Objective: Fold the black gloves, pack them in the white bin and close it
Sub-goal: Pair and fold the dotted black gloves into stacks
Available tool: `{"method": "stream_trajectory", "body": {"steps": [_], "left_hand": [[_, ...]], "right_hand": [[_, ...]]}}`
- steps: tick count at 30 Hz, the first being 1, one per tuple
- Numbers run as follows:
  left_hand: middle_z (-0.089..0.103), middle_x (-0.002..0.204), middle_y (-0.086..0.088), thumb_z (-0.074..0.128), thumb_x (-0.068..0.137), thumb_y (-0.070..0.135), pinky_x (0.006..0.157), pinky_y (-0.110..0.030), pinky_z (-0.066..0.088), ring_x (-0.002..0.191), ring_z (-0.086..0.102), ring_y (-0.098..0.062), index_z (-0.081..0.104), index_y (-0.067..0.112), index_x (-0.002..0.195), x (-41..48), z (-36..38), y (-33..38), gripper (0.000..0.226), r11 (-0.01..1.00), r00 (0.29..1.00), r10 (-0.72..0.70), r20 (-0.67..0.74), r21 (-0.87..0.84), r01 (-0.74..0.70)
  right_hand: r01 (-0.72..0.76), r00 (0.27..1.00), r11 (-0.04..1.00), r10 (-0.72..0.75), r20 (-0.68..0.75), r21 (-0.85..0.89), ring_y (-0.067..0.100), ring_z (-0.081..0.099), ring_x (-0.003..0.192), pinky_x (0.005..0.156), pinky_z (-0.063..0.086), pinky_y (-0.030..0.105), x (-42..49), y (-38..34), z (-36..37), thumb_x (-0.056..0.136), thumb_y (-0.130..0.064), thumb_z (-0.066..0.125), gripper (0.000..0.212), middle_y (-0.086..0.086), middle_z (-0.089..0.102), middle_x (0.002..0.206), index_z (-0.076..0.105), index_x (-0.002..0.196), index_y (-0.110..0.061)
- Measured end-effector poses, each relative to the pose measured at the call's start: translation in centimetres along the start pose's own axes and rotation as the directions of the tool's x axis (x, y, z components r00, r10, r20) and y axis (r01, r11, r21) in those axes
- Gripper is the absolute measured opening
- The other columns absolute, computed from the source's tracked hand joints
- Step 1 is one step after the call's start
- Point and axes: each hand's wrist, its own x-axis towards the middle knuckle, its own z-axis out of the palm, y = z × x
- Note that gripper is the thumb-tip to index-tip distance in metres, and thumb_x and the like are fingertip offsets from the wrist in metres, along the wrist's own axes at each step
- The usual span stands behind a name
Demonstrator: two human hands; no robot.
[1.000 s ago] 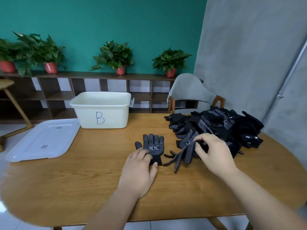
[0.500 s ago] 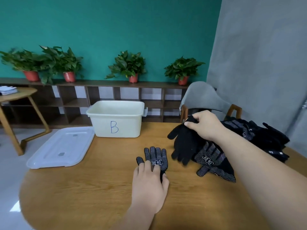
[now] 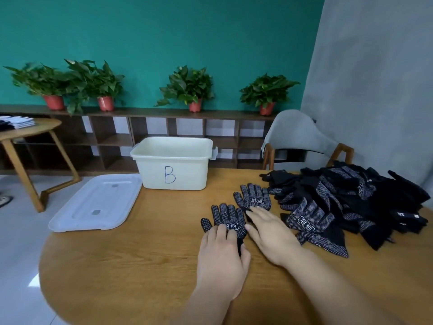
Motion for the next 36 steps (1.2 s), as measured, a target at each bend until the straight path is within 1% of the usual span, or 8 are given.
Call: {"method": "stream_trajectory", "body": {"steps": [6, 10, 18, 22, 25, 28, 31, 36], "left_hand": [[0.060, 0.107, 0.001, 0.042, 0.099, 0.047, 0.090, -0.039, 0.051, 0.100, 0.057, -0.024, 0.066, 0.021, 0.108, -0.1, -0.2, 0.0, 0.037, 0.999, 0.999, -0.032, 0.032, 0.035, 0.031], [0.059, 0.108, 0.003, 0.035, 0.101, 0.049, 0.090, -0.037, 0.048, 0.102, 0.055, -0.021, 0.065, 0.023, 0.111, -0.1, -0.6, 0.2, 0.041, 0.996, 0.996, -0.067, 0.059, 0.064, 0.063], [0.057, 0.113, 0.005, 0.029, 0.101, 0.050, 0.092, -0.035, 0.046, 0.107, 0.052, -0.019, 0.063, 0.026, 0.116, -0.2, -0.9, 0.4, 0.044, 0.995, 0.992, -0.078, 0.098, 0.075, 0.071], [0.056, 0.115, 0.005, 0.028, 0.102, 0.050, 0.093, -0.035, 0.046, 0.108, 0.052, -0.019, 0.062, 0.026, 0.117, -0.2, -1.0, 0.4, 0.044, 0.995, 0.992, -0.075, 0.104, 0.074, 0.068], [0.056, 0.116, 0.006, 0.028, 0.103, 0.050, 0.095, -0.034, 0.045, 0.109, 0.052, -0.018, 0.061, 0.027, 0.117, -0.1, -1.1, 0.4, 0.043, 0.997, 0.993, -0.058, 0.099, 0.054, 0.053], [0.057, 0.114, 0.007, 0.028, 0.103, 0.051, 0.094, -0.034, 0.045, 0.107, 0.051, -0.017, 0.062, 0.027, 0.115, 0.0, -0.9, 0.4, 0.043, 0.999, 0.996, -0.020, 0.093, 0.035, 0.017], [0.060, 0.111, 0.007, 0.030, 0.103, 0.051, 0.091, -0.034, 0.046, 0.105, 0.052, -0.018, 0.063, 0.027, 0.113, 0.0, -0.8, 0.3, 0.043, 1.000, 0.997, 0.003, 0.072, 0.024, -0.005], [0.061, 0.107, 0.006, 0.032, 0.102, 0.047, 0.087, -0.035, 0.045, 0.102, 0.053, -0.019, 0.064, 0.026, 0.108, -0.1, -0.7, 0.4, 0.039, 1.000, 0.999, 0.001, 0.033, 0.025, -0.002]], "right_hand": [[-0.252, 0.873, 0.963, 0.182, -0.453, -0.099, 0.030, 0.041, 0.144, 0.119, 0.035, 0.048, -3.6, 0.3, 2.1, 0.103, -0.043, 0.048, 0.044, 0.009, 0.053, 0.151, 0.070, 0.131, -0.018], [-0.463, 0.834, 0.879, 0.390, -0.390, -0.111, 0.033, 0.047, 0.139, 0.118, 0.033, 0.054, -5.5, 1.1, 2.9, 0.098, -0.051, 0.035, 0.060, 0.012, 0.059, 0.146, 0.068, 0.134, -0.017], [-0.370, 0.801, 0.928, 0.338, -0.494, 0.035, 0.021, 0.064, 0.107, 0.101, 0.049, 0.042, -6.4, 1.9, 2.2, 0.087, -0.017, 0.074, 0.026, -0.007, 0.070, 0.111, 0.077, 0.113, -0.021], [-0.225, 0.686, 0.917, 0.390, -0.615, 0.330, 0.019, 0.066, 0.088, 0.074, 0.056, 0.038, -6.7, 2.1, -1.0, 0.095, -0.010, 0.067, 0.019, -0.008, 0.063, 0.108, 0.071, 0.108, -0.023], [-0.071, 0.613, 0.901, 0.378, -0.694, 0.428, 0.009, 0.061, 0.091, 0.081, 0.049, 0.026, -6.4, 2.2, -4.7, 0.101, -0.007, 0.058, 0.023, -0.010, 0.059, 0.114, 0.067, 0.114, -0.024], [0.062, 0.734, 0.880, 0.280, -0.619, 0.471, -0.003, 0.060, 0.107, 0.096, 0.043, 0.014, -5.1, 3.4, -7.9, 0.102, -0.005, 0.058, 0.029, -0.017, 0.066, 0.115, 0.069, 0.117, -0.029], [-0.044, 0.924, 0.936, 0.171, -0.342, 0.349, 0.004, 0.061, 0.119, 0.106, 0.048, 0.028, -4.0, 5.1, -8.6, 0.098, -0.013, 0.068, 0.037, -0.017, 0.065, 0.128, 0.067, 0.128, -0.036], [-0.011, 0.917, 0.958, 0.123, -0.380, 0.285, 0.001, 0.062, 0.088, 0.086, 0.057, 0.034, -5.7, 4.4, -5.5, 0.090, -0.023, 0.078, 0.020, -0.018, 0.061, 0.102, 0.072, 0.103, -0.036]]}}
